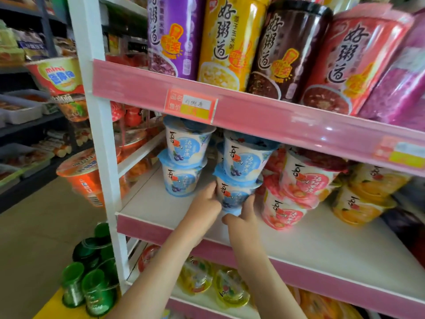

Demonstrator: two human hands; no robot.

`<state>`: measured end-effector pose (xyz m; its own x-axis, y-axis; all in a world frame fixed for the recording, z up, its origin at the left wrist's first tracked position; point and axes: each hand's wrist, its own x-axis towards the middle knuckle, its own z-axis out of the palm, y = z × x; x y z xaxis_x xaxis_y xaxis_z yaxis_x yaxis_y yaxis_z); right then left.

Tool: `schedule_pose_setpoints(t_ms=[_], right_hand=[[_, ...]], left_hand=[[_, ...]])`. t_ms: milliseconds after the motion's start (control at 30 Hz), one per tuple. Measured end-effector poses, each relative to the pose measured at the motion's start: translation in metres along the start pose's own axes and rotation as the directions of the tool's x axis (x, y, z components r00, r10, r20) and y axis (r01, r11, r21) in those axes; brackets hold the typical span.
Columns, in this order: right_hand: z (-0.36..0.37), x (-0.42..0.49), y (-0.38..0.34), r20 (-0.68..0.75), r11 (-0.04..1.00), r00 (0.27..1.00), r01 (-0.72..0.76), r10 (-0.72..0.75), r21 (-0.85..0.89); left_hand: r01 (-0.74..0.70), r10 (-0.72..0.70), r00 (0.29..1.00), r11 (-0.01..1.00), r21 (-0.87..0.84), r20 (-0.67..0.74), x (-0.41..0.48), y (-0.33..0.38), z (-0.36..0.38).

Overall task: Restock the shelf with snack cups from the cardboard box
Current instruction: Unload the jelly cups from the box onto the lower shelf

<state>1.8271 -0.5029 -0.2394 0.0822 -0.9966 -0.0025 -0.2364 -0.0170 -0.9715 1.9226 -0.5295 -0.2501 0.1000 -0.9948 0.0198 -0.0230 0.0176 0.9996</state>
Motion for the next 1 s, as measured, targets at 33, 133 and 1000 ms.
schedule_pose_setpoints(t_ms=[33, 133, 1000], right_hand=[[0.001, 0.000, 0.000, 0.001, 1.000, 1.000, 0.008, -0.008, 0.011], [-0.003, 0.002, 0.001, 0.021, 0.999, 1.000, -0.009, 0.008, 0.031], [-0.111, 0.016, 0.035, -0.276, 0.972, 0.935, 0.235, -0.221, 0.020]], left_hand=[[-0.003, 0.003, 1.000, 1.000, -0.001, -0.001, 0.000, -0.002, 0.000], [0.009, -0.009, 1.000, 1.000, -0.004, 0.000, -0.006, -0.005, 0.003], [-0.094, 0.083, 0.985, 0.994, -0.061, -0.151, -0.023, 0.014, 0.126]])
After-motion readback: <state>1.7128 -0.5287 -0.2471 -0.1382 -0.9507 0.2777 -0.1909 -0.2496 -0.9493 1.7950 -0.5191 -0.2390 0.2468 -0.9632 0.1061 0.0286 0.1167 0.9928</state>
